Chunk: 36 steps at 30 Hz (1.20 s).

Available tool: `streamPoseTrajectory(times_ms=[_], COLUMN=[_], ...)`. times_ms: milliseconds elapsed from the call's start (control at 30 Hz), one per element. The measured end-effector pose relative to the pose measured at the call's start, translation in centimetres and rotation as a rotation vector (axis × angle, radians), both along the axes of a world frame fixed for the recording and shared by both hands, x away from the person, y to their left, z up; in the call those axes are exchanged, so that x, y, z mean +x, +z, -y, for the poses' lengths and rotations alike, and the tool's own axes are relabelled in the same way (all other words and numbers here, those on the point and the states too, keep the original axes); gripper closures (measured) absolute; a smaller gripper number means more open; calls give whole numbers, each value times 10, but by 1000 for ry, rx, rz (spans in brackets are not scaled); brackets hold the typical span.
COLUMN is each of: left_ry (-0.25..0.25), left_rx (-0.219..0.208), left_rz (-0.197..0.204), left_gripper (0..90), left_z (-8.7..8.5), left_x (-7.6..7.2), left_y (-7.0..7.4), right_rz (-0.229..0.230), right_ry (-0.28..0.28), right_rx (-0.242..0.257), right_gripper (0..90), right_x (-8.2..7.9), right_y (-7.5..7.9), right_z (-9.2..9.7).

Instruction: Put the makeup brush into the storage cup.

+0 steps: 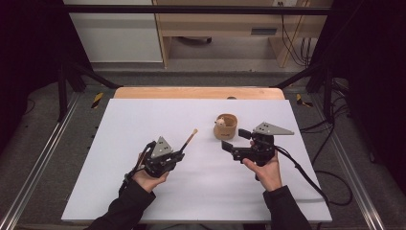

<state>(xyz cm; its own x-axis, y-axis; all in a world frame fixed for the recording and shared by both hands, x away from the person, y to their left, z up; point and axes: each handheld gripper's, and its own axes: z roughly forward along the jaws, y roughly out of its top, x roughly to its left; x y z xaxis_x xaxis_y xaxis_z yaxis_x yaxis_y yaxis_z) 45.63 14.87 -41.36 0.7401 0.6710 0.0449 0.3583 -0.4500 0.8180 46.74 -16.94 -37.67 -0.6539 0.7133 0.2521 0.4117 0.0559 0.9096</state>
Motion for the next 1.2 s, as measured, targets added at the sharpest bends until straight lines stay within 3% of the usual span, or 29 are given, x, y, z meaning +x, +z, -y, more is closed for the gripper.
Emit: streamPoseTrajectory(times_ms=[333,500,733,1033,1200], left_ry=[67,75,101,136,139], left_rx=[-31,-49,-40,-78,-94], left_rz=[25,26,25,40,34], left_gripper=[834,834,835,835,835], left_z=[3,4,12,22,35], left_x=[-2,-1,2,6,7], left_y=[3,3,4,11,10], right_rz=[-4,-19,-13,-30,-37], right_ry=[15,24,27,38,49], right_rx=[20,50,60,107,131], right_gripper=[137,128,122,143,172], right_x=[2,3,4,8,8], right_y=[-4,-7,-4,-5,-7], right_z=[-12,-18,-27,-34,-36])
